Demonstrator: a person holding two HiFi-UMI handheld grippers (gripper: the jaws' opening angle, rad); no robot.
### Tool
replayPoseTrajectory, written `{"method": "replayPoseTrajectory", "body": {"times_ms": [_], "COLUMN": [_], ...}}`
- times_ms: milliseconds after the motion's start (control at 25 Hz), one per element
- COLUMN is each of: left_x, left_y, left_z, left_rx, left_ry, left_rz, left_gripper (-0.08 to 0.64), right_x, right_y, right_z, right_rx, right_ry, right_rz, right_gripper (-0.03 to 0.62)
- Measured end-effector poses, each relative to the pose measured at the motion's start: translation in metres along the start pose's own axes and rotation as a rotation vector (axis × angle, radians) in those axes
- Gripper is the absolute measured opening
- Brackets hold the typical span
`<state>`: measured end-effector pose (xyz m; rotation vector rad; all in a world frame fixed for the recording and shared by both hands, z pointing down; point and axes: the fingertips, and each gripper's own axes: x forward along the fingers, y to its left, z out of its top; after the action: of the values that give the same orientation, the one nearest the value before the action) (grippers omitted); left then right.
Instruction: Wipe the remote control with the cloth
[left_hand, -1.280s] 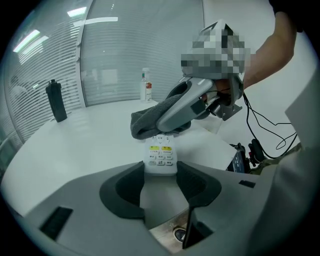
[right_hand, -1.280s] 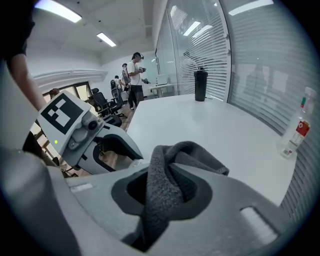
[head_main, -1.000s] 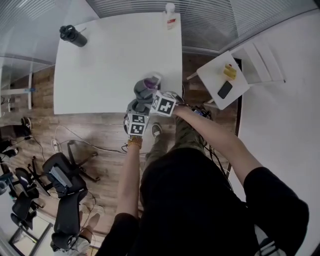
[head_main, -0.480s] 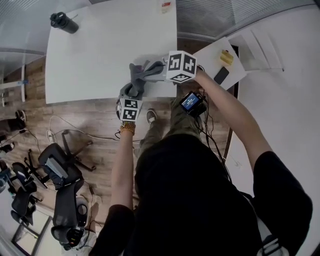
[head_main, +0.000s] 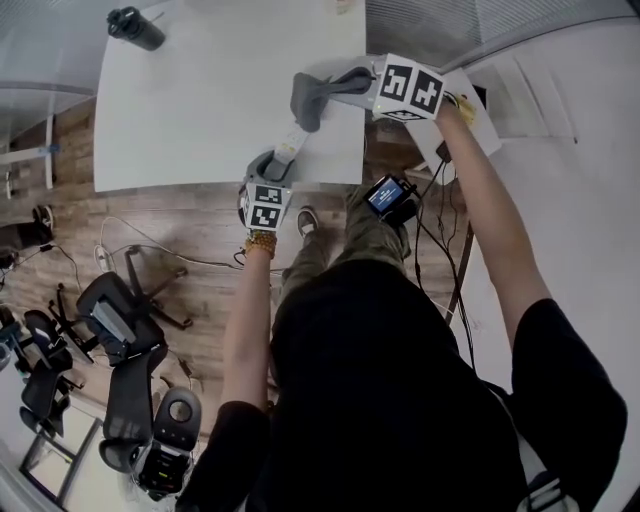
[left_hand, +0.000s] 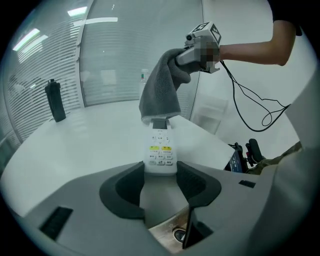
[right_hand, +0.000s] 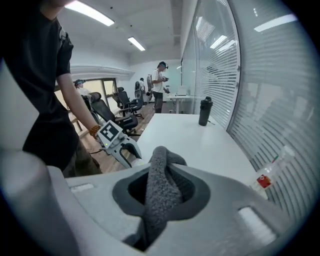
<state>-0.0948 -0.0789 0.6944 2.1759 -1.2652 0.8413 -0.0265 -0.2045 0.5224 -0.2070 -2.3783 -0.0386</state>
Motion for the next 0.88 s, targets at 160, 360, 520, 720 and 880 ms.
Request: {"method": "replayPoseTrajectory", "body": {"times_ms": [160,360,520,720,880], "left_x": [0.001,-0.001,-0.002,-0.001,0.0], "left_y": [-0.001,-0.004,-0.002,-0.002,-0.001], "left_z": [0.001,0.001,0.001,0.002,0.002], "left_rx": [0.0,-0.007,-0.01,-0.007,-0.003], "left_ry": [-0.004,-0.004,0.0,0.001,0.003], "left_rz": [-0.002,-0.007,-0.011,-0.011,-0.009], "left_gripper": [0.199,0.199,0.199,0.199,0.199], "right_x": [-0.013,-0.028,-0.045,-0.014,0.039], "right_y": [-0.016,-0.031,-0.03,-0.015,0.005], "right_z": [0.001,-0.005,0.007,-0.02,-0.031], "right_rx": [-0.029,-0.086,-0.095,-0.12,-0.08], "right_ry": [0.047,0.149,0.173,0.293,0.26], "right_rz": [-0.069,-0.153,-0.123,-0.019,0.076], "right_gripper": [0.034,0.034,0.034,0.034,0.035]}}
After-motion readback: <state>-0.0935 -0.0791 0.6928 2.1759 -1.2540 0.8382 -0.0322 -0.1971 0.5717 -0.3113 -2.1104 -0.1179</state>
